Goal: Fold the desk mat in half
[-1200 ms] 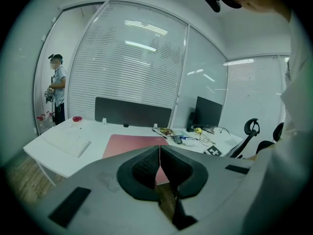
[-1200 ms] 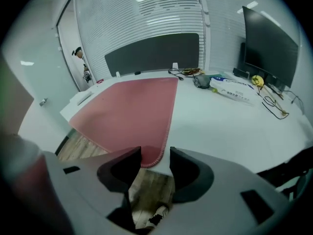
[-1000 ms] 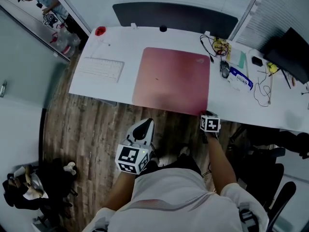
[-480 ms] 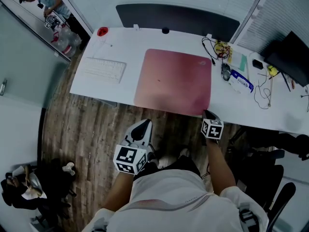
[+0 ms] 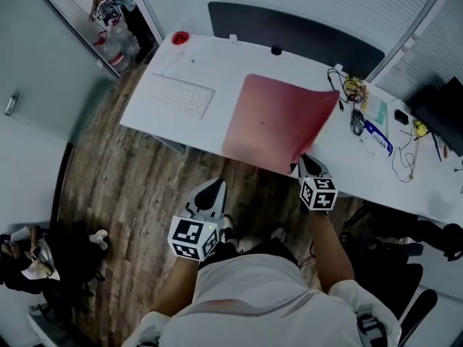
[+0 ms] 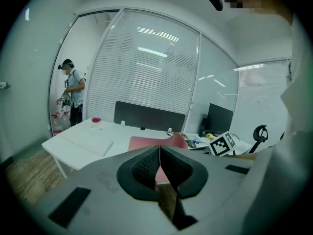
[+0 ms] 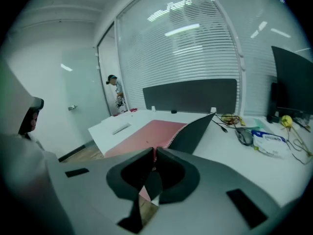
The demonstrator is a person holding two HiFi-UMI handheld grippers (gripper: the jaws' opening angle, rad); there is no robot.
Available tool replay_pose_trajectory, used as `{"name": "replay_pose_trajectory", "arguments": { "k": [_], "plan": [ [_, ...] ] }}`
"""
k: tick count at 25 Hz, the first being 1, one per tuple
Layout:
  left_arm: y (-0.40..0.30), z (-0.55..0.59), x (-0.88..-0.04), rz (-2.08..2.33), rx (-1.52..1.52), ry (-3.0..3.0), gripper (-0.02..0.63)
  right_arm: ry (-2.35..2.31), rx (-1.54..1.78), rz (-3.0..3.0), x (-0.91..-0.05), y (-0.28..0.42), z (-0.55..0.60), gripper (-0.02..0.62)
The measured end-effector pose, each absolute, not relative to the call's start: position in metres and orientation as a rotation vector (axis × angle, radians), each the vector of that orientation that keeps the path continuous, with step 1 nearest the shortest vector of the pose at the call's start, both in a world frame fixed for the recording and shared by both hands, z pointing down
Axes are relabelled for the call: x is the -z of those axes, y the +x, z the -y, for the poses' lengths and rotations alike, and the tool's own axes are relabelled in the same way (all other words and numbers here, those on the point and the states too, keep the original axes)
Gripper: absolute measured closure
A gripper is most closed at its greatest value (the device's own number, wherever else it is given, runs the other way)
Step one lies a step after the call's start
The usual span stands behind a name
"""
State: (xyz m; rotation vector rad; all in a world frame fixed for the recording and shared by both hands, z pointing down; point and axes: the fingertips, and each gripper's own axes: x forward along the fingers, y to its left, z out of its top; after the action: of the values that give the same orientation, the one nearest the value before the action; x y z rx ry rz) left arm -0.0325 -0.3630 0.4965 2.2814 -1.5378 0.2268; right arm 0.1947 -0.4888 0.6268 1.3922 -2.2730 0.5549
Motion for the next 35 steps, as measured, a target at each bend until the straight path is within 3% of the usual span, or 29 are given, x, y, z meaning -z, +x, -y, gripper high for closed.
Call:
{"name": "replay_pose_trajectory", "arguments": {
  "k": [11,23,28,31,35],
  "plan": [
    [-0.138,0.332,-0.503,1.715,-0.172,2.135,0.589,1.178,-0.482,2.342,-0.635,0.060,0.507,0.518],
    [-0.215,0.302,-0.522,1.796,-0.173,2.004,0.590,0.917,-0.507,2.234,-0.708,-0.060,0.490,0.513],
    [-0.227,0.297,-0.525,1.793,-0.174,1.999,0.591,0.915,-0.539,2.210,-0.715,-0.074,0.494,0.506],
    [-0.225,0.298,-0.523,1.776,-0.167,2.020,0.589,0.928,-0.553,2.246,-0.700,-0.070,0.489,0.438],
    [-0.213,0.309,-0.517,1.744,-0.151,2.077,0.591,0.999,-0.553,2.351,-0.656,-0.049,0.481,0.449]
  ]
}}
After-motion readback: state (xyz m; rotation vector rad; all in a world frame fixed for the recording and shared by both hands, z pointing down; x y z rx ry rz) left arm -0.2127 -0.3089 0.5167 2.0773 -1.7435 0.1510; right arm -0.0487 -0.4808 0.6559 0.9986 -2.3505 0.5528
